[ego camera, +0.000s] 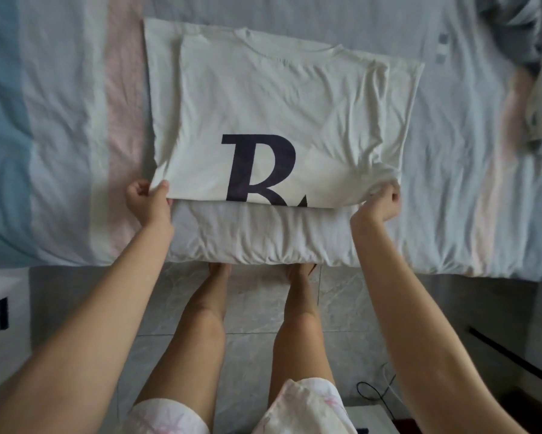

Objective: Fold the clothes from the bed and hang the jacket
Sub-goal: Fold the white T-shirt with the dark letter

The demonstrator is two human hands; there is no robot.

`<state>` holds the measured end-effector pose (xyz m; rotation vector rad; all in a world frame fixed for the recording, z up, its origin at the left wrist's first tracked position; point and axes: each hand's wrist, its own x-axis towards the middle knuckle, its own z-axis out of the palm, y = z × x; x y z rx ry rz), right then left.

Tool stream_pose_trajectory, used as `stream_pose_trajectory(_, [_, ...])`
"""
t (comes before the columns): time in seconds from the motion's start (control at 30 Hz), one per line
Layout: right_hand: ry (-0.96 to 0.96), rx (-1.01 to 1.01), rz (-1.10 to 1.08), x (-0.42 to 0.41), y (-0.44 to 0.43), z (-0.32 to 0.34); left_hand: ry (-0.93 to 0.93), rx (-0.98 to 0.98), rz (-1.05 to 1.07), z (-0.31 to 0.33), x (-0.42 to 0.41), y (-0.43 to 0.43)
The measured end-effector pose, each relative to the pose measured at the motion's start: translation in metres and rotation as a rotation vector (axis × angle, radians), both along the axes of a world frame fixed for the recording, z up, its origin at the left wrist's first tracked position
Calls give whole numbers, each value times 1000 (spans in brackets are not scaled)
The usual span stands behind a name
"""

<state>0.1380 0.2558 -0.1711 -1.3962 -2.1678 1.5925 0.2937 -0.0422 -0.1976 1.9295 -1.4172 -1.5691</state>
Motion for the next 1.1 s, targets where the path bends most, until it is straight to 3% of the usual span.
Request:
stream_pose_trajectory(0.23, [432, 344, 965, 39, -137, 20, 98, -25, -340, 24, 13, -2])
stream_pose_trajectory(0.33, [568, 496, 1349, 70, -194, 4, 139, 64, -341, 35, 11, -6])
stream_pose_trajectory(0.43, [586, 531, 1575, 104, -225, -13, 143, 134, -272, 38, 2, -6])
stream_pose_trajectory(0.53, [546, 589, 1583, 125, -239, -27, 128, 151, -245, 34, 4, -11])
stream_pose_trajectory(0.83, [479, 728, 1524, 121, -215, -31, 29, -61, -452, 34, 17, -15])
stream_pose_trajectory(0.9, [311, 746, 1426, 112, -201, -37, 14, -147, -532, 38, 18, -17])
stream_pose_trajectory(1.0, [-99, 726, 1352, 99, -171, -49, 6, -253, -632, 36, 22, -23])
stream_pose_trajectory(1.1, [-188, 769, 1232, 89, -135, -54, -8, -286, -659, 34, 26, -23])
